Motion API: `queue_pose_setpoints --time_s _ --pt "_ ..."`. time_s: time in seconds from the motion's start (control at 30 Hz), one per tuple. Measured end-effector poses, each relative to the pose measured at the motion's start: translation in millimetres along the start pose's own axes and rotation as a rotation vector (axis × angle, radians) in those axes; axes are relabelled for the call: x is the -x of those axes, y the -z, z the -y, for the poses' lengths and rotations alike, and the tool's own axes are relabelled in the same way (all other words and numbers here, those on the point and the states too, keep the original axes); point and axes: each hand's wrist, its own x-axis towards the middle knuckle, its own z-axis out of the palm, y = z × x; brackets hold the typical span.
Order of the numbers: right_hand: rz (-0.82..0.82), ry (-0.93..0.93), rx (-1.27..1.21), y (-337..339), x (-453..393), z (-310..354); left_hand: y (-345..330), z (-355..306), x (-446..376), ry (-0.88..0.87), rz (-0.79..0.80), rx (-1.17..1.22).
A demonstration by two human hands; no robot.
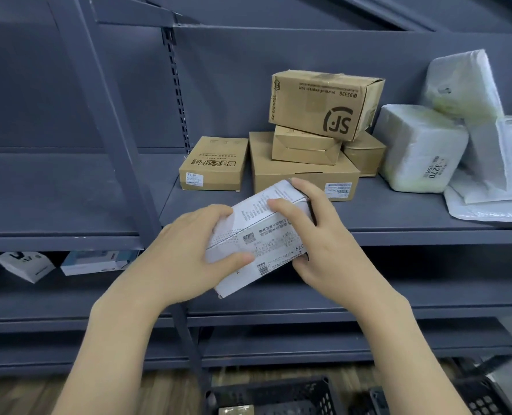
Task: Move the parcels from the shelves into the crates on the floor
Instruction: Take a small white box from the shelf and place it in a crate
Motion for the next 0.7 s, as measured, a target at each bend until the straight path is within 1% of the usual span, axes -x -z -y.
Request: queue_pose_setpoints --time_s 0.07,0.13,0.2,0.27,0.33,0.43,0.53,0.6,0.7 --pt "0.011 0.045 0.028 0.6 -5.3 3.9 -1.7 -1.8 -2.1 0.011 0.013 0.023" --pt "-0.017 0.063 0.058 -0.8 -7.4 6.4 -3.3 0.7 -3.8 0.036 -0.002 0.025" --pt "-0.05 0.003 0.031 -4.6 -5.4 8.2 -5.7 4.2 -5.3 0.07 -0.008 0.072" --pt "-0.041 -0.1 -0.027 -10.2 0.4 10.0 -10.0 4.8 -4.8 0.101 -0.02 0.113" --pt "0.039 -0.174 -0.076 -16.9 9.2 12.8 -16.2 4.4 -4.1 0.128 -0.068 0.202" --pt "0.183 -0.279 -0.231 -25.7 22.2 18.9 -25.7 6.3 -6.0 0.208 -0.164 0.35" --pt "0.234 -0.365 -0.315 -33.2 28.2 26.5 -34.3 4.3 -8.3 0.282 -0.245 0.446" --pt "0.187 -0.41 -0.349 -36.3 27.3 31.9 -39.4 0.6 -9.3 0.306 -0.262 0.483" --pt "0.054 -0.482 -0.351 -38.1 24.8 31.2 -47.2 -2.5 -10.9 0.286 -0.235 0.524"
